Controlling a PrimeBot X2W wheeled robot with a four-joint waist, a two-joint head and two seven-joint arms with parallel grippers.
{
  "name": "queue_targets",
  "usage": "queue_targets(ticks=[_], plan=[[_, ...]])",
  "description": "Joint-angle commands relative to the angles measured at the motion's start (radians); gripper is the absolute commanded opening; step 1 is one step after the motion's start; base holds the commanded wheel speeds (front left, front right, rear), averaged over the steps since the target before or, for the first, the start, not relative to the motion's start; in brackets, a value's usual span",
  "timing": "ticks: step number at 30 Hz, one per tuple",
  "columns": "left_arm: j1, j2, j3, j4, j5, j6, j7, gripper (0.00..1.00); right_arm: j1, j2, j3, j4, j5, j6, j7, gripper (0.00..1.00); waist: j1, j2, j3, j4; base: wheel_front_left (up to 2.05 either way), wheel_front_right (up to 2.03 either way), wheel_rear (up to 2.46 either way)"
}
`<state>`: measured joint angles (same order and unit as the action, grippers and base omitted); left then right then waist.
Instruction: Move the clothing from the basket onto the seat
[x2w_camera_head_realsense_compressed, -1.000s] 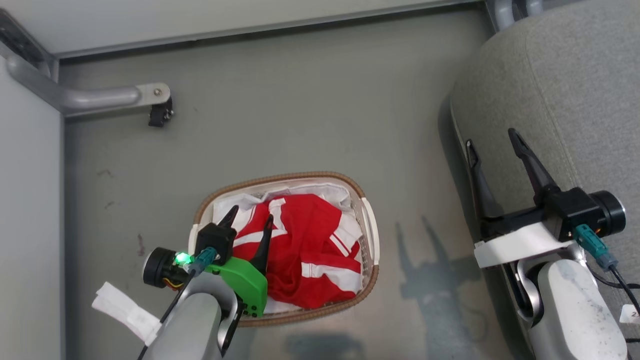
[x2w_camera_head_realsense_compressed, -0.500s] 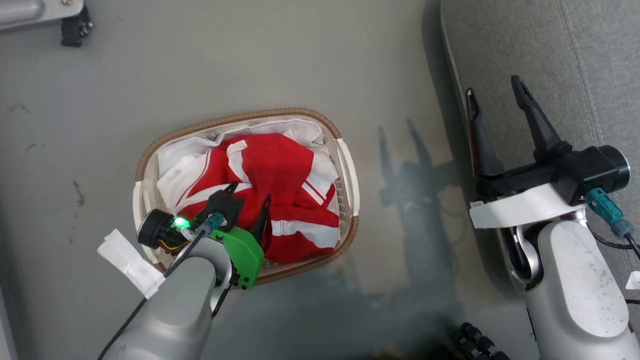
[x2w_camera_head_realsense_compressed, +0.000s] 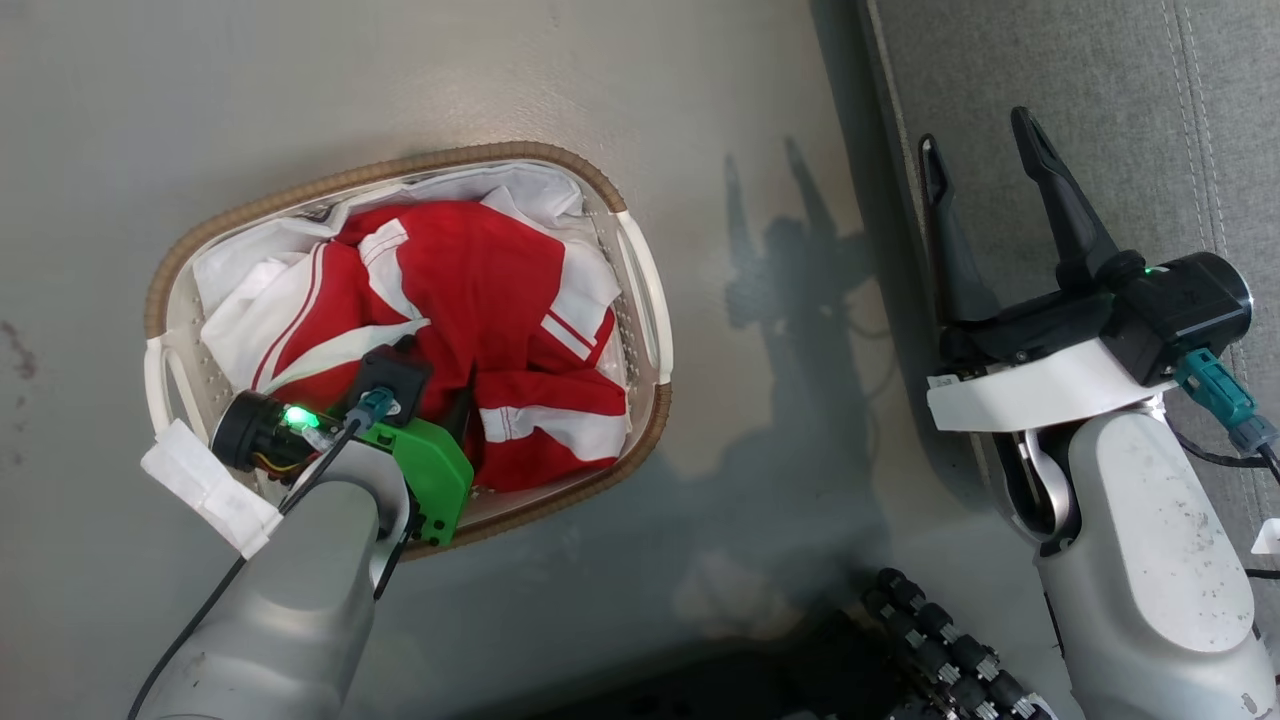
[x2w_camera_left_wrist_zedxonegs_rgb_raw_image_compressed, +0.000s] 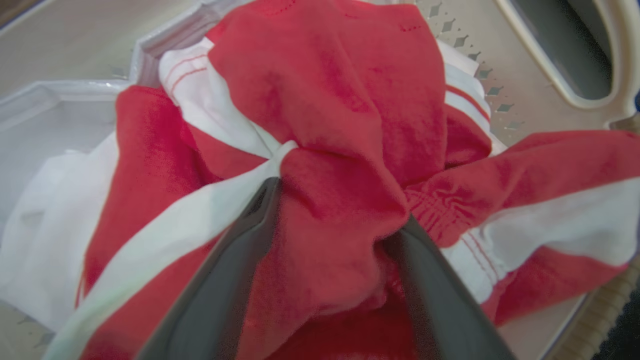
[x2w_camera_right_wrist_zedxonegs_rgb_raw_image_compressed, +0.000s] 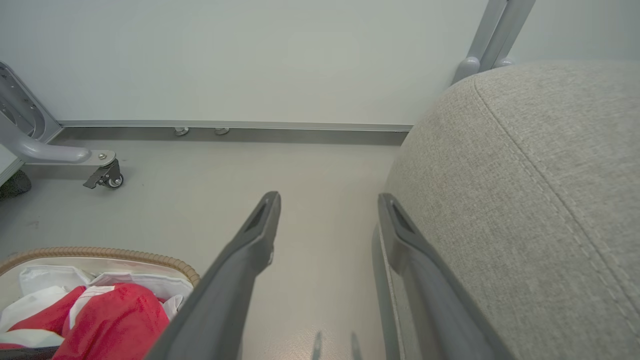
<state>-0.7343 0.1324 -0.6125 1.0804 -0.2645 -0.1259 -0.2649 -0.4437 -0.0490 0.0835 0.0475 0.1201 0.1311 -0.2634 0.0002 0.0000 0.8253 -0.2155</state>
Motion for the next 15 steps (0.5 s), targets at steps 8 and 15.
queue_targets(ticks=[8,15], plan=[[-0.002,-0.003,0.034,-0.017,-0.023,0.013,0.001,0.0,0.003,-0.003,0.007,0.017,0.006,-0.001,-0.002,1.0,-0.0002,0.0,-0.001,-0.022,0.0,0.0,0.0],[0.043,-0.009,0.045,-0.066,-0.012,0.01,0.001,0.0,0.02,-0.003,0.004,0.035,-0.014,-0.001,-0.002,1.0,-0.0002,0.0,-0.078,0.005,0.0,0.0,0.0]])
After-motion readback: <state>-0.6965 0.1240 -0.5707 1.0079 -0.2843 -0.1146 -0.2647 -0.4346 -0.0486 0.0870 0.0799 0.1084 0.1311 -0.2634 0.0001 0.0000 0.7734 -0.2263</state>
